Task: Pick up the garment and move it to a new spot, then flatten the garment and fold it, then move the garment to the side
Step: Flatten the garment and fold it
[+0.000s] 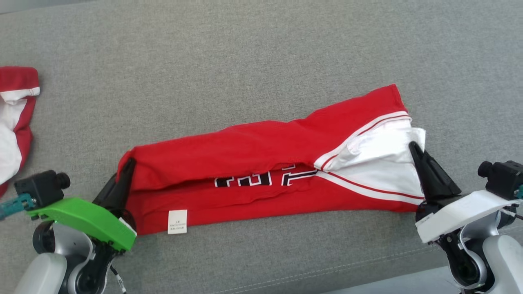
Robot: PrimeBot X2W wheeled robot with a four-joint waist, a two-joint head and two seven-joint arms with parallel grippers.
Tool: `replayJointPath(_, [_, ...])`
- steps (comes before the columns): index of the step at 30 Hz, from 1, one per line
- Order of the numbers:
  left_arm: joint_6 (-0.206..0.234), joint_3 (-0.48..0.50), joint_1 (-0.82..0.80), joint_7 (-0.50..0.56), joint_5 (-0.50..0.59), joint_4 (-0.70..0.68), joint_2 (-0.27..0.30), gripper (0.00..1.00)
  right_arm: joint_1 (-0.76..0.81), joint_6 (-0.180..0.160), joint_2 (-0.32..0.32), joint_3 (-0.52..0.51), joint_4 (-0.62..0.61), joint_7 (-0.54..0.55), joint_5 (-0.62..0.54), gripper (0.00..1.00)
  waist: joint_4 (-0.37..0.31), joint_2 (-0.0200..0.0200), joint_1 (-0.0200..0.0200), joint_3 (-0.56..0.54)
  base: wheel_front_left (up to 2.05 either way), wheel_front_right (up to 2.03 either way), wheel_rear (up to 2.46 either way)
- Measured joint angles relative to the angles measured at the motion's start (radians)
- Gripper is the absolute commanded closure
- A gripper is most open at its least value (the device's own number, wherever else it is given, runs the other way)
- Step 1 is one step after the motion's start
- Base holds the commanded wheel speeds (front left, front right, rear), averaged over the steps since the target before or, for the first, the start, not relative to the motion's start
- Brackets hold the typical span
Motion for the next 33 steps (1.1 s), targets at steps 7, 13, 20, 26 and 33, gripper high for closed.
replayJointPath(7, [-0.001,-0.023,0.064,-0.007,-0.002,0.06,-0.01,0.95,0.005,0.0,-0.005,0.03,0.111,0.016,-0.031,0.55,0.002,0.0,0.0,-0.026,0.0,0.0,0.0])
replayJointPath(13, [-0.011,-0.058,0.065,-0.027,0.025,0.141,-0.03,0.0,-0.021,0.0,-0.014,0.047,0.182,0.009,-0.074,0.0,0.021,0.0,0.0,-0.045,0.0,0.0,0.0])
replayJointPath(20, [0.081,-0.062,0.086,-0.214,0.207,0.193,-0.012,0.0,-0.008,0.0,-0.043,0.004,0.151,0.01,-0.086,0.0,0.021,0.0,0.0,-0.072,0.0,0.0,0.0])
replayJointPath(26, [0.152,-0.044,0.134,-0.404,0.347,0.145,-0.038,0.0,0.017,0.0,-0.053,-0.077,0.11,0.056,-0.113,0.0,0.026,0.0,0.0,-0.096,0.0,0.0,0.0])
replayJointPath(33, [0.165,-0.009,0.154,-0.421,0.493,0.035,-0.09,0.0,-0.023,0.0,-0.046,-0.106,0.145,0.164,-0.14,0.0,0.059,0.0,0.0,-0.102,0.0,0.0,0.0])
